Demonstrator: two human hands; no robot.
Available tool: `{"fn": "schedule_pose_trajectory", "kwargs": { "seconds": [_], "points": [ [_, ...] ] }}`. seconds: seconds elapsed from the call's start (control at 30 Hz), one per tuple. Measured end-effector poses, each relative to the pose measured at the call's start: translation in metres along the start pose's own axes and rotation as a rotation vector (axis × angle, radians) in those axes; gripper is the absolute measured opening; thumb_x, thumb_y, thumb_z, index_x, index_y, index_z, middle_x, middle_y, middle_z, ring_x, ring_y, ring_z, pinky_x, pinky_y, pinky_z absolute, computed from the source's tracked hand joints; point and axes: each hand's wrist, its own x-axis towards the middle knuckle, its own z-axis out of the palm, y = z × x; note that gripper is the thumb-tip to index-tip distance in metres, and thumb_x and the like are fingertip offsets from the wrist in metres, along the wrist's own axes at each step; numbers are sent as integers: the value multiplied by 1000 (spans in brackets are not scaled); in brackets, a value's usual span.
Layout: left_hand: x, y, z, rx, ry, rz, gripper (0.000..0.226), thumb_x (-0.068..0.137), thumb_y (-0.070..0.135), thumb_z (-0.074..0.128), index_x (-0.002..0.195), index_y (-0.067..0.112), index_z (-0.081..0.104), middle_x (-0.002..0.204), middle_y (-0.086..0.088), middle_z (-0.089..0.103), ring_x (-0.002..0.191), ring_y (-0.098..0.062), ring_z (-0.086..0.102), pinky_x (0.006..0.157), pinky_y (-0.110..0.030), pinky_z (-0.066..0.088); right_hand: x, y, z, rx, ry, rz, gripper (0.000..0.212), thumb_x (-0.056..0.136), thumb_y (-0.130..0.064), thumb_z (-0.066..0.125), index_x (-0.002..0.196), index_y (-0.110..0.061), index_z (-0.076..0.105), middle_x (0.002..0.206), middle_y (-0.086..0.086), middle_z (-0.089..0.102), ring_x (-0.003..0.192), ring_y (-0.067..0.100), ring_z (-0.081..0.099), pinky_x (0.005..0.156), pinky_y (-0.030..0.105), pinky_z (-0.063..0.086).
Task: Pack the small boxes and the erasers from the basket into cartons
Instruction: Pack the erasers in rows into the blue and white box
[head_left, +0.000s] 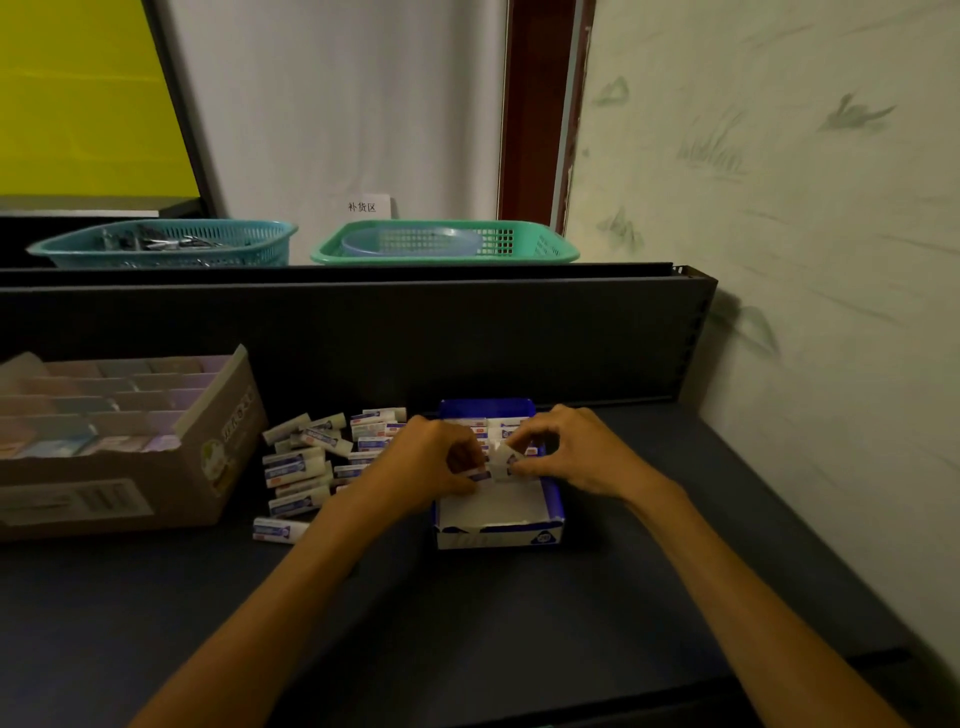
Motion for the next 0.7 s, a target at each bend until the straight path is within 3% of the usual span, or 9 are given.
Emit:
{"fn": "schedule_pose_trajectory", "kwargs": {
  "seconds": [0.1, 0.23, 0.4, 0.7],
  "points": [
    [3, 0, 2, 48, -42, 4, 27, 82, 25, 69, 108, 25, 62, 105, 9, 63, 84, 3, 51, 76, -12, 42, 2, 0, 2, -194, -55, 3, 27, 85, -34, 68, 111, -31, 64, 102, -16, 44, 103, 5, 38, 93, 28, 38],
    [7, -1, 3, 106, -76, -14, 29, 81, 27, 69, 110, 25, 63, 112, 6, 61, 88, 1, 49, 82, -18, 45, 3, -1, 3, -303, -92, 14, 26, 83, -39, 68, 109, -35, 64, 115, -10, 49, 114, 15, 37, 95, 33, 37],
    [5, 0, 3, 154, -75, -14, 31, 83, 28, 67, 113, 24, 62, 116, 5, 58, 100, -7, 54, 88, -22, 46, 3, -7, 1, -337, -112, 43, 30, 83, -38, 68, 112, -33, 62, 120, -5, 48, 118, 18, 36, 94, 34, 39],
    [2, 0, 1, 127, -43, -11, 29, 83, 27, 67, 112, 23, 62, 115, 5, 61, 98, -5, 56, 86, -21, 47, 7, -10, 1, -393, -138, 23, 34, 83, -35, 69, 116, -32, 59, 121, -6, 52, 116, 18, 39, 88, 29, 35]
  ]
}}
